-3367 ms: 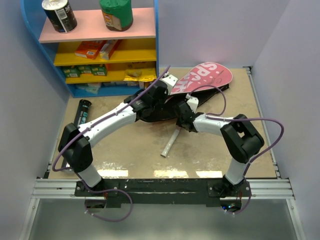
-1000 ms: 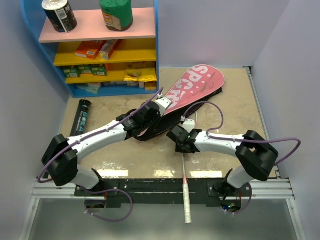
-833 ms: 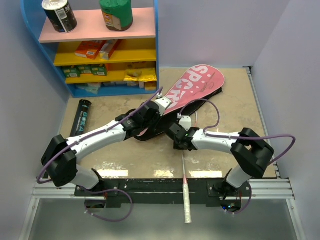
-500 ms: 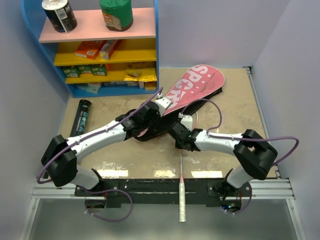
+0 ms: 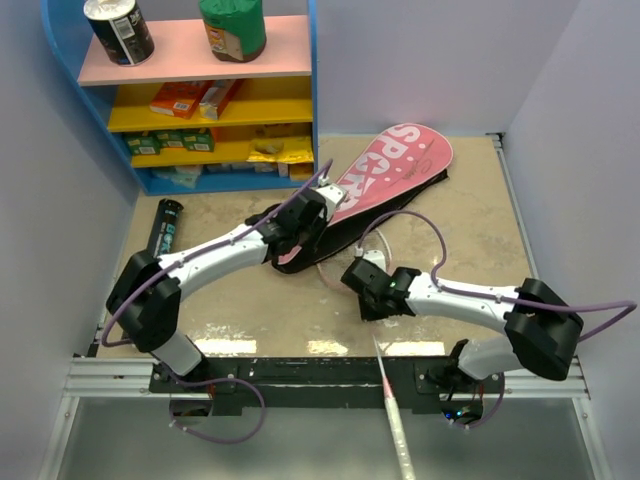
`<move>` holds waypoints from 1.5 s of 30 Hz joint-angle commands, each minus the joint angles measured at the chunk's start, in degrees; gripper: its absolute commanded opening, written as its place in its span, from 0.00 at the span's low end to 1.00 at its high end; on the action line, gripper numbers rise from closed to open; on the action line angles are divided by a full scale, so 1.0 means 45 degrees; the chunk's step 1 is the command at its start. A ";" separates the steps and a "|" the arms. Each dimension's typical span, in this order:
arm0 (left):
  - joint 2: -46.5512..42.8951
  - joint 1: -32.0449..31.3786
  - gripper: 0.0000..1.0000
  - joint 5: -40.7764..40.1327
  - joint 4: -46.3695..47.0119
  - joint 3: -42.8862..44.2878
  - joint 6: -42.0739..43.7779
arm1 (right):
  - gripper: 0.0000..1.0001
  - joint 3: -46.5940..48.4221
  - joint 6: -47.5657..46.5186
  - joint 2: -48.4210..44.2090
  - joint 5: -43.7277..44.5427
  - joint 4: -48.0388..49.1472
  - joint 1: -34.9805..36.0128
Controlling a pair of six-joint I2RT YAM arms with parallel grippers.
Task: Pack up the badminton gear
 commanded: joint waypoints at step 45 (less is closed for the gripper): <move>-0.0436 0.2270 0.00 0.0701 0.0401 0.0301 -0.0926 | 0.00 0.2787 0.0387 -0.0716 0.0455 -0.2351 0.1480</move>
